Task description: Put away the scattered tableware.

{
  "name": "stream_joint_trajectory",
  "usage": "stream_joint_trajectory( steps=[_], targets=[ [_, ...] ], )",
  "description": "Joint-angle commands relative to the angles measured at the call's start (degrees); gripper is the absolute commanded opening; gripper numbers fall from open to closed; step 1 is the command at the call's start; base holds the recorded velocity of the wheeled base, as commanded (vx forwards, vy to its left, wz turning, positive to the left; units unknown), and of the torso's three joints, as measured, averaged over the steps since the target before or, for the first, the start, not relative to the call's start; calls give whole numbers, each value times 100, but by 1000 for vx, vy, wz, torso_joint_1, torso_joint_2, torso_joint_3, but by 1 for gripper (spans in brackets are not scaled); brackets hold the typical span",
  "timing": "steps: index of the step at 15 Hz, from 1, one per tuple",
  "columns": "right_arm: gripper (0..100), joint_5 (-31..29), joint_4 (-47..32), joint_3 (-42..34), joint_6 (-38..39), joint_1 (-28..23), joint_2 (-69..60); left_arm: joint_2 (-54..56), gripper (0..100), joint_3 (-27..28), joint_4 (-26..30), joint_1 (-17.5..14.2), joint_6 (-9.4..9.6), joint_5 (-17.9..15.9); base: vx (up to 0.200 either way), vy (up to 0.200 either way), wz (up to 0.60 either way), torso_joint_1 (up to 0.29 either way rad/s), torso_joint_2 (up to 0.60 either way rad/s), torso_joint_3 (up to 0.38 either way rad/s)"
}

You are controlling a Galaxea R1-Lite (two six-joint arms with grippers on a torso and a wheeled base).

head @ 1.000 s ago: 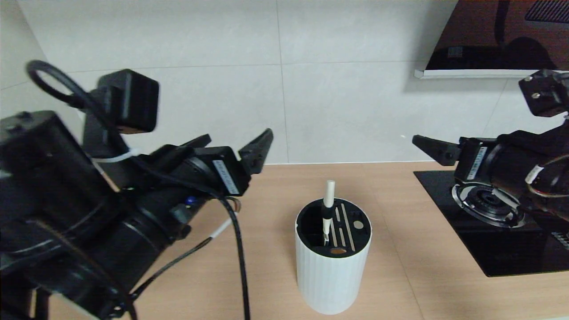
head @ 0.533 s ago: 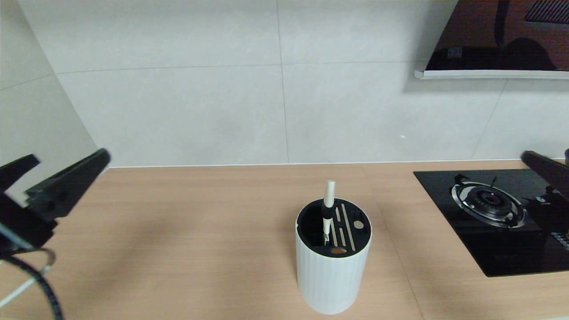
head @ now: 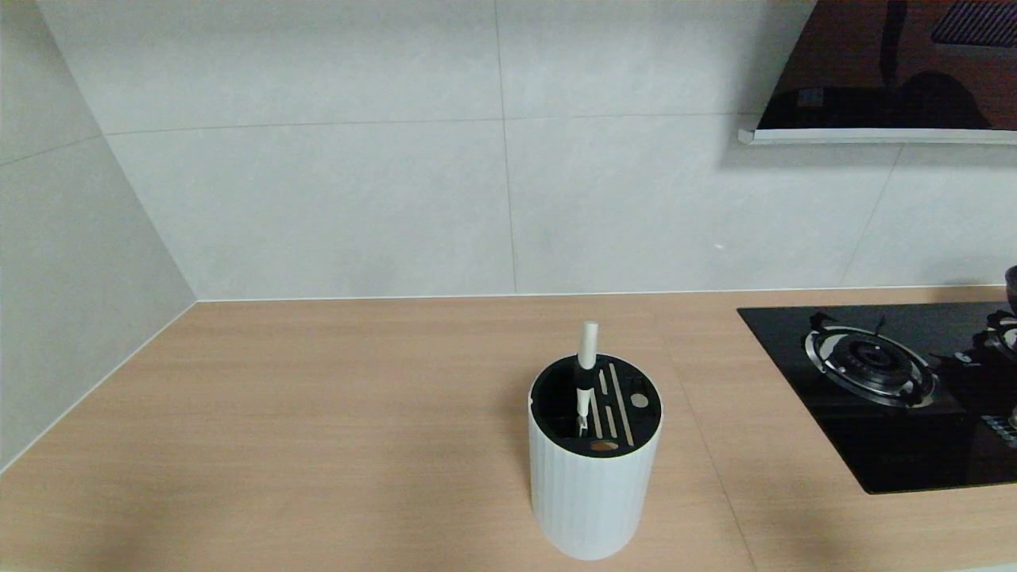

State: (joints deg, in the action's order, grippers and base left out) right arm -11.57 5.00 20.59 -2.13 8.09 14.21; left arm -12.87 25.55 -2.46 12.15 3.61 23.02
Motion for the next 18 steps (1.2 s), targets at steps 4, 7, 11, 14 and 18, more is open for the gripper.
stream_joint_trajectory(
  steps=[4,7,11,14,18],
  targets=[
    [100,41,-394,-380,2,-853,-1404,1112,100,-147,220,-1180,-159,-166,0,0,0,0,0,0],
    [100,173,-350,-1417,11,-845,-1421,1270,100,-771,492,-1233,131,-421,0,0,0,0,0,0],
    [100,594,-157,-2059,46,-845,-1421,1270,100,-2081,114,-1233,237,-860,0,0,0,0,0,0],
    [100,858,-166,-2059,55,-845,-1413,1279,100,-2555,-105,-1233,175,-1238,0,0,0,0,0,0],
    [100,1210,-491,-2059,46,-836,-1413,1279,100,-2546,53,-1224,-18,-2099,0,0,0,0,0,0]
  ],
)
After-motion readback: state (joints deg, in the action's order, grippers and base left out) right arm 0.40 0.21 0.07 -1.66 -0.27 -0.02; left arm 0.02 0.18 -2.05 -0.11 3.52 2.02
